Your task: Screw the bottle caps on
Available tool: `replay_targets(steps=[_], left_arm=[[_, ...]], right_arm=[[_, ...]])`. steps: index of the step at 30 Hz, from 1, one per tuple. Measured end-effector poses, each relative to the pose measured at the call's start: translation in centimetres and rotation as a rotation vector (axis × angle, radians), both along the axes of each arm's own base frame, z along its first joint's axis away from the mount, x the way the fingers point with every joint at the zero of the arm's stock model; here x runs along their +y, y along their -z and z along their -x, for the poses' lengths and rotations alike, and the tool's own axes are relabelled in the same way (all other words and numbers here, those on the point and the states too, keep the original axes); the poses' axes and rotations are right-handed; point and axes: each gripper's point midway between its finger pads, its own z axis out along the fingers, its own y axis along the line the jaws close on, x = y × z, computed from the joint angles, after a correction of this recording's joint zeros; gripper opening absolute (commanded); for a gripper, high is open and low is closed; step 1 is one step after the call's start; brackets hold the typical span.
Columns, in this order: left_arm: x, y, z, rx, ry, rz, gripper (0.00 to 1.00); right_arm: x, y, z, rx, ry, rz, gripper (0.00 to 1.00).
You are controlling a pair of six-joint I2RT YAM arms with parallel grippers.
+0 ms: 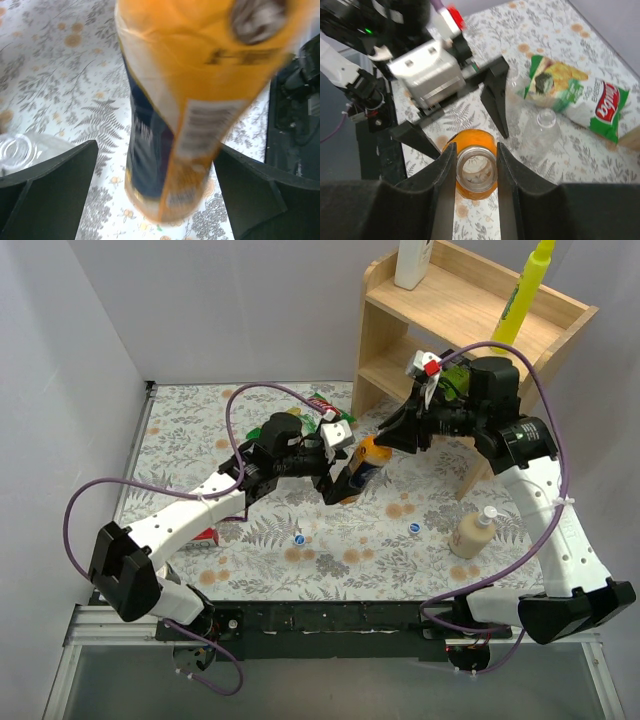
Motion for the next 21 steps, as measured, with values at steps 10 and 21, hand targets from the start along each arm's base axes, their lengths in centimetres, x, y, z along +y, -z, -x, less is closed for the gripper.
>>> replay_targets(steps=[10, 21], left_arm=[[4.5, 0.1, -0.6, -0.056, -0.203, -0.073, 0.98], [22.9, -8.5, -9.0, -0.115, -0.953, 0.063, 0.98]], right_arm=[[-3.0, 9.8, -0.1, 0.058, 0.136, 0.199, 0.01], [-4.5, 17.5, -1.2, 0.048, 0.189, 0.323, 0.01]])
